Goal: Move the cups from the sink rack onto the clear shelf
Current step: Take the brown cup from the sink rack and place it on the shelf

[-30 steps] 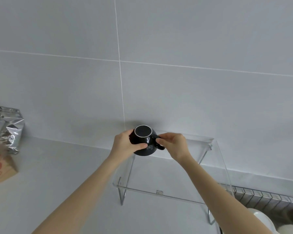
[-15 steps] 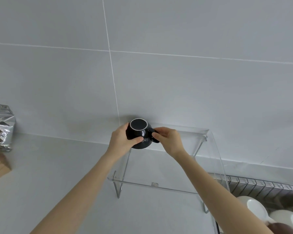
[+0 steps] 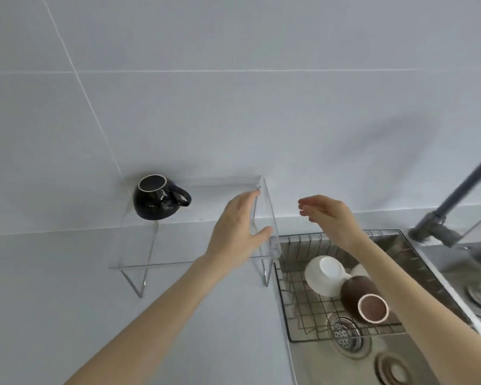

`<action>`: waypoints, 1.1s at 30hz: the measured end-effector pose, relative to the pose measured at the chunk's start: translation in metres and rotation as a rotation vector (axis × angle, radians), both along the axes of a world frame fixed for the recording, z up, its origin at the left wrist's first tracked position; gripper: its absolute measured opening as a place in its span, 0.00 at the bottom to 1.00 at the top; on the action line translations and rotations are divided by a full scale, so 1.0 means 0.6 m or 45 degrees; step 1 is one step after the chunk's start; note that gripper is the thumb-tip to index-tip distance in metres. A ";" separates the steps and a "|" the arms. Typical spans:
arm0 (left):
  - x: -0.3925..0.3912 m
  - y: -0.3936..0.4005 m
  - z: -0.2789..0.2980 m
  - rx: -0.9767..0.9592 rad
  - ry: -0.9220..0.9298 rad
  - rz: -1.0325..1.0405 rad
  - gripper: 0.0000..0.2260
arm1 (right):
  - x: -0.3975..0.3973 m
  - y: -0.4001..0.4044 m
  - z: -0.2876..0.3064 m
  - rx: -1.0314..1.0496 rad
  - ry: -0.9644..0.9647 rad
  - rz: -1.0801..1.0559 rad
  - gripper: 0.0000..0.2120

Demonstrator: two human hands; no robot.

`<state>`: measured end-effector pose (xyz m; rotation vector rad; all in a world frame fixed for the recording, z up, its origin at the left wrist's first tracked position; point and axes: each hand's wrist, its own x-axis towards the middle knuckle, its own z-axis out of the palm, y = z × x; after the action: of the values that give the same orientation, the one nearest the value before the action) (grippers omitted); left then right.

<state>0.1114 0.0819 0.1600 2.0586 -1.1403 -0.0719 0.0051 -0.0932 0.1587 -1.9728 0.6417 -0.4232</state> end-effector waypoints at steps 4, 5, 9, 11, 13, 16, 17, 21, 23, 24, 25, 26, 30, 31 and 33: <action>-0.085 -0.070 -0.053 0.109 0.188 -0.182 0.26 | -0.119 -0.062 -0.055 -0.058 0.181 -0.139 0.08; -0.104 -0.087 -0.068 0.139 0.216 -0.213 0.25 | -0.146 -0.075 -0.069 -0.073 0.241 -0.179 0.08; -0.169 -0.144 -0.124 0.251 0.275 -0.304 0.23 | -0.237 -0.114 -0.126 -0.055 0.456 -0.254 0.10; -0.190 -0.165 -0.151 0.326 0.257 -0.344 0.22 | -0.266 -0.128 -0.156 -0.058 0.549 -0.265 0.10; -0.207 -0.183 -0.179 0.388 0.224 -0.391 0.23 | -0.292 -0.144 -0.187 -0.101 0.636 -0.268 0.11; -0.224 -0.206 -0.225 0.474 0.127 -0.470 0.28 | -0.317 -0.164 -0.220 -0.202 0.748 -0.207 0.13; -0.229 -0.213 -0.238 0.496 0.111 -0.487 0.30 | -0.321 -0.167 -0.227 -0.231 0.769 -0.169 0.12; -0.245 -0.234 -0.274 0.496 0.180 -0.519 0.38 | -0.315 -0.174 -0.242 -0.310 0.812 -0.003 0.06; -0.250 -0.243 -0.287 0.455 0.226 -0.494 0.38 | -0.312 -0.180 -0.251 -0.299 0.792 0.021 0.06; -0.251 -0.246 -0.290 0.433 0.252 -0.475 0.38 | -0.314 -0.184 -0.256 -0.285 0.769 0.022 0.05; -0.252 -0.247 -0.292 0.422 0.274 -0.461 0.38 | -0.315 -0.186 -0.260 -0.265 0.730 0.018 0.04; -0.251 -0.246 -0.293 0.415 0.289 -0.455 0.38 | -0.316 -0.187 -0.259 -0.238 0.691 0.004 0.03; -0.240 -0.225 -0.278 0.393 0.314 -0.452 0.36 | -0.300 -0.181 -0.225 -0.237 0.631 0.026 0.03; -0.231 -0.213 -0.265 0.374 0.318 -0.434 0.36 | -0.288 -0.176 -0.206 -0.267 0.621 0.049 0.02; -0.217 -0.196 -0.236 0.318 0.293 -0.424 0.36 | -0.271 -0.167 -0.165 -0.305 0.595 0.082 0.01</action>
<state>-0.0187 -0.0359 0.0183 1.9862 -1.3687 -0.6261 -0.1574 -0.1934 0.0599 -2.3394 0.8454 0.0100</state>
